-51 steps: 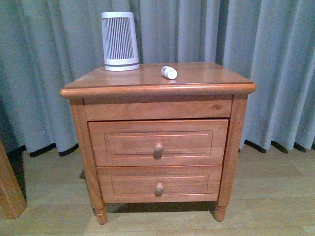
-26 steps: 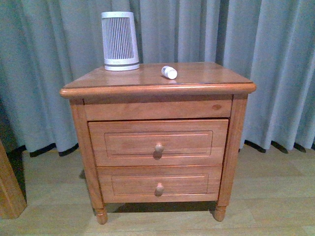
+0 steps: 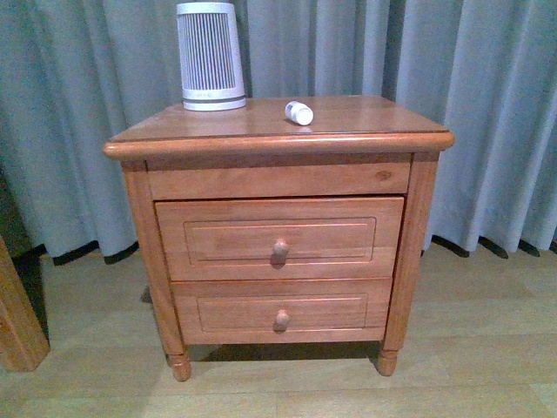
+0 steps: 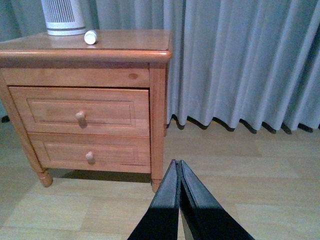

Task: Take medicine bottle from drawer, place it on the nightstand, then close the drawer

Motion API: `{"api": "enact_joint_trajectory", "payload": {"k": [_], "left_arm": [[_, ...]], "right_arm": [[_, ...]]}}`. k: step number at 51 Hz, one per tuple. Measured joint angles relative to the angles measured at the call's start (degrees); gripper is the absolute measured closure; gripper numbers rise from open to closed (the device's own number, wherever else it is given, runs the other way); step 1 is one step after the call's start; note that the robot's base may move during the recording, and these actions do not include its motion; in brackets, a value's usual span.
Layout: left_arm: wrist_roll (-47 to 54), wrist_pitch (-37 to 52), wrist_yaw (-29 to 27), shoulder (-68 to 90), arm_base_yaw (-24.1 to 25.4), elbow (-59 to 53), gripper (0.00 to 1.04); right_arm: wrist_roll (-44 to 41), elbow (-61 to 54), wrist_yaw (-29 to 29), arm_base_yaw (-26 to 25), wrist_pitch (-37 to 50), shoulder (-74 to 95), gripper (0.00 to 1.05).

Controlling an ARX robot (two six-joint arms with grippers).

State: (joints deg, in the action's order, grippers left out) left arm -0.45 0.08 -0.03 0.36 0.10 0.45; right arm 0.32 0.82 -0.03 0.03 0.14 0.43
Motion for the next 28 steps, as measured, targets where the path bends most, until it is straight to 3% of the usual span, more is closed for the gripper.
{"api": "enact_joint_trajectory", "payload": {"k": [7,22,28], "left_arm": [[0.0,0.0,0.0,0.0,0.0,0.0,0.06],[0.0,0.0,0.0,0.0,0.0,0.0,0.06],[0.0,0.0,0.0,0.0,0.0,0.0,0.06]], "right_arm": [[-0.1,0.0,0.0,0.0,0.0,0.0,1.00],[-0.1,0.0,0.0,0.0,0.0,0.0,0.27],[-0.1,0.0,0.0,0.0,0.0,0.0,0.05]]}}
